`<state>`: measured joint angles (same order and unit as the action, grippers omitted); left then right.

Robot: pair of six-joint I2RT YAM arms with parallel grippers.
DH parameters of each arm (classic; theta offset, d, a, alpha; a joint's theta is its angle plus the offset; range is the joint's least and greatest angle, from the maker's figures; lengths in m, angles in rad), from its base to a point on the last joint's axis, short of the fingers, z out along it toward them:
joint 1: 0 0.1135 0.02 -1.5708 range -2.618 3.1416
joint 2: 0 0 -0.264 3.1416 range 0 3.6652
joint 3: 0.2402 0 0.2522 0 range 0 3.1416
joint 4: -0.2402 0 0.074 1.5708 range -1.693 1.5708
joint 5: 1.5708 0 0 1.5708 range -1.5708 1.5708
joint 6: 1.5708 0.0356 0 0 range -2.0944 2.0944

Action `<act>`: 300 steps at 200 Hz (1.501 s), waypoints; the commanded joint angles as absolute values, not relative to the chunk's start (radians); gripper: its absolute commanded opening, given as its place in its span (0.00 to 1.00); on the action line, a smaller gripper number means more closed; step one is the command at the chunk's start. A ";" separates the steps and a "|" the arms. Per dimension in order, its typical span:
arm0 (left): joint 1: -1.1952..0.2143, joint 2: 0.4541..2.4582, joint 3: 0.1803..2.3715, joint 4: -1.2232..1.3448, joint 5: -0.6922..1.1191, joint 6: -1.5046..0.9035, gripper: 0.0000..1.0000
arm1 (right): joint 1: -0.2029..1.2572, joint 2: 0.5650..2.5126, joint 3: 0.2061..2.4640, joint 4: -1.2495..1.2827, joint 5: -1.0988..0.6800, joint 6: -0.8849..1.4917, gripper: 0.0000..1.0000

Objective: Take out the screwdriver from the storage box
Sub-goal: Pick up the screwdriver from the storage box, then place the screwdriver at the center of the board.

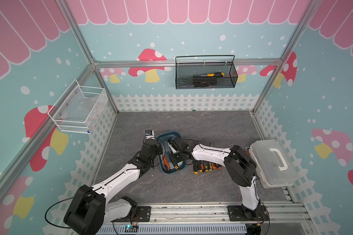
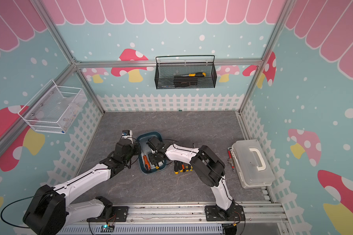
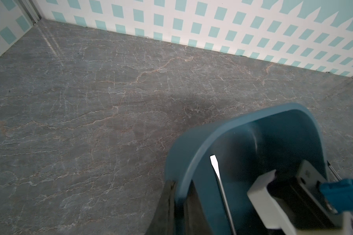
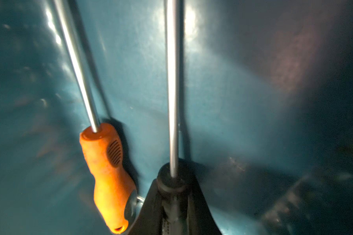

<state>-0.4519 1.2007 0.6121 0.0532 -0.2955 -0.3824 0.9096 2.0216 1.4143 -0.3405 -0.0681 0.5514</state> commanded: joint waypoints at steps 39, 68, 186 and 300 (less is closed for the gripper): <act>-0.469 1.192 0.614 0.080 -0.206 -0.381 0.00 | 0.884 1.910 1.247 -0.199 -0.051 0.528 0.00; -0.469 1.200 0.619 0.078 -0.209 -0.383 0.00 | 0.885 1.832 1.218 -0.176 -0.101 0.534 0.00; -0.468 1.213 0.604 0.099 -0.207 -0.384 0.00 | 0.839 1.415 1.049 -0.357 -0.069 0.486 0.00; -0.466 1.210 0.613 0.095 -0.202 -0.378 0.00 | 0.401 1.207 0.882 -0.595 -0.139 0.353 0.00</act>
<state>-0.4667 1.2140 0.6109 0.0654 -0.2153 -0.3859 0.4469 1.2057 0.8986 -0.5526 -0.1112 0.4019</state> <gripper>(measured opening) 0.093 0.182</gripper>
